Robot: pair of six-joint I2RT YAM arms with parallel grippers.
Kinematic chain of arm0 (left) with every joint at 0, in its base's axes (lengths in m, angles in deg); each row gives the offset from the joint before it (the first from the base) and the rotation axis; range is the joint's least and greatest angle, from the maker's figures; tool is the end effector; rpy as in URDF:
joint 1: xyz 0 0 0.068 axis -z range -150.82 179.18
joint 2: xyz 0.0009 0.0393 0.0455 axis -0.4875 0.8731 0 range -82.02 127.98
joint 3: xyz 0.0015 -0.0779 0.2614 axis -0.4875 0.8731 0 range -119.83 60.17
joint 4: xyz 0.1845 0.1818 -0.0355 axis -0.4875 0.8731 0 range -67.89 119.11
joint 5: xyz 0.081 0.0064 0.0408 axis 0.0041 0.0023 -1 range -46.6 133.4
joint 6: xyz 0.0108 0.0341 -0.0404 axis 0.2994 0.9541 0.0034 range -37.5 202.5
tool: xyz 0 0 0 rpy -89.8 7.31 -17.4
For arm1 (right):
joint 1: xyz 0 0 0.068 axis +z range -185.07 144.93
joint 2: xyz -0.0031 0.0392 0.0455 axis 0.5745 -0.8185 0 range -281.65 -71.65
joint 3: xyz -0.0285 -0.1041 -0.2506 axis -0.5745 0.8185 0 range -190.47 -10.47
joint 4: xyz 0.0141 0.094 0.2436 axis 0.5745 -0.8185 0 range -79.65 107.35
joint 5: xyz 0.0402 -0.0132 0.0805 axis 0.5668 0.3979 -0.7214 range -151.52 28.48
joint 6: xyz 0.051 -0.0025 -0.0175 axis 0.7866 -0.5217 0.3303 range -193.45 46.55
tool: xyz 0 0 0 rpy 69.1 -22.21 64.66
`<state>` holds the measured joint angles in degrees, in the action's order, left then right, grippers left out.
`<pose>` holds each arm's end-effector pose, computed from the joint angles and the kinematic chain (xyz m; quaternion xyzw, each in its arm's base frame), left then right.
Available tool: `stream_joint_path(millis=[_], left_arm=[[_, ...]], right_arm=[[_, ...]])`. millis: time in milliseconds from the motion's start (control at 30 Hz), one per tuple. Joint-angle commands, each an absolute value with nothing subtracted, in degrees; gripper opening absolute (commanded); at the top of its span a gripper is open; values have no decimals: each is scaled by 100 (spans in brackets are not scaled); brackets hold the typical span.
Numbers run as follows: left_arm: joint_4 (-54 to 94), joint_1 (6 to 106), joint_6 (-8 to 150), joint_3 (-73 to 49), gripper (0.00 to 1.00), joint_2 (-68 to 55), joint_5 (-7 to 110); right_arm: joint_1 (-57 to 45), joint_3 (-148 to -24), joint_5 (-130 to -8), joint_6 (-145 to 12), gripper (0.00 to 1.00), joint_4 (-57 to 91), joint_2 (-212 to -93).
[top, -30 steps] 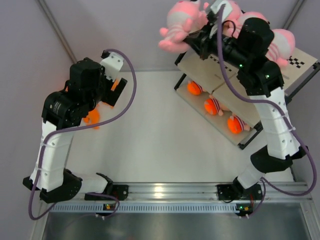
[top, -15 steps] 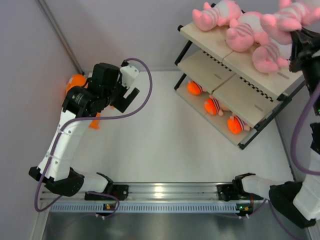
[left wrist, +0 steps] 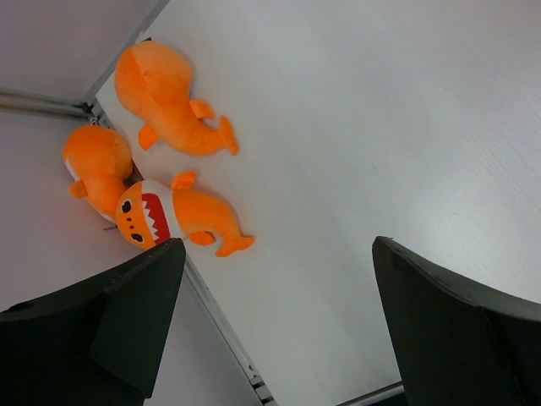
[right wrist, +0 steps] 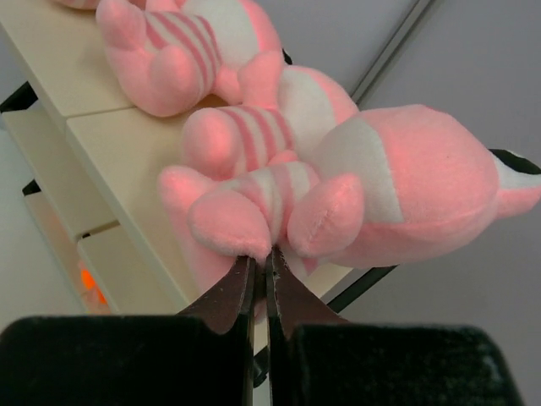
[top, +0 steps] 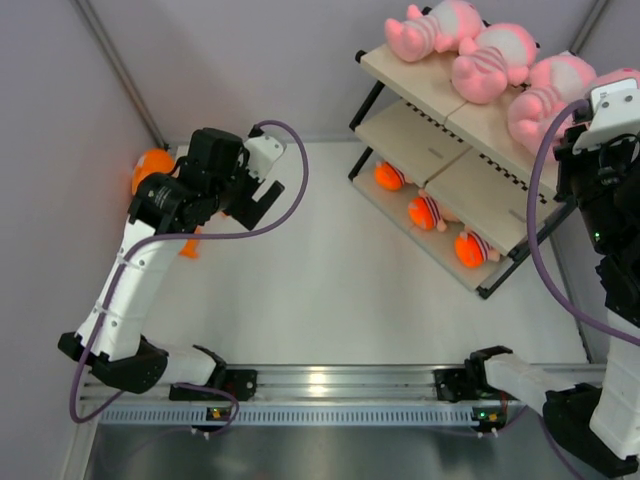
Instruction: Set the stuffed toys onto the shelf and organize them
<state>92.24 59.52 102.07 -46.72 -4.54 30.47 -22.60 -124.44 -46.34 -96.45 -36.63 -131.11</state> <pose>0.2017 -0.1088 0.4728 0.3385 0.8386 0.0630 0.4221 0.0876 0.0097 0.5762 -0.1231 0.6931 -0.1571 0.6927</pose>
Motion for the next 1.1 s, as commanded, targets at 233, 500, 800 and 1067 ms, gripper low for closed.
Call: stream_joint_path(millis=[233, 500, 800, 1067], left_arm=[[9005, 5950, 10104, -4670, 98, -546, 3347], [9005, 5950, 10122, -4653, 98, -581, 3364], [9023, 5950, 10087, -4679, 98, -608, 3479], [9014, 5941, 10113, -4688, 98, -643, 3479]], right_arm=[[-2312, -12226, -4271, -9727, 0, -3794, -12728], [-2303, -12729, -4314, -9753, 0, -3979, -12782], [-2294, -11471, -4437, -9963, 0, -3284, -12447], [-2425, -11506, -4683, -10166, 0, -3196, -12772]])
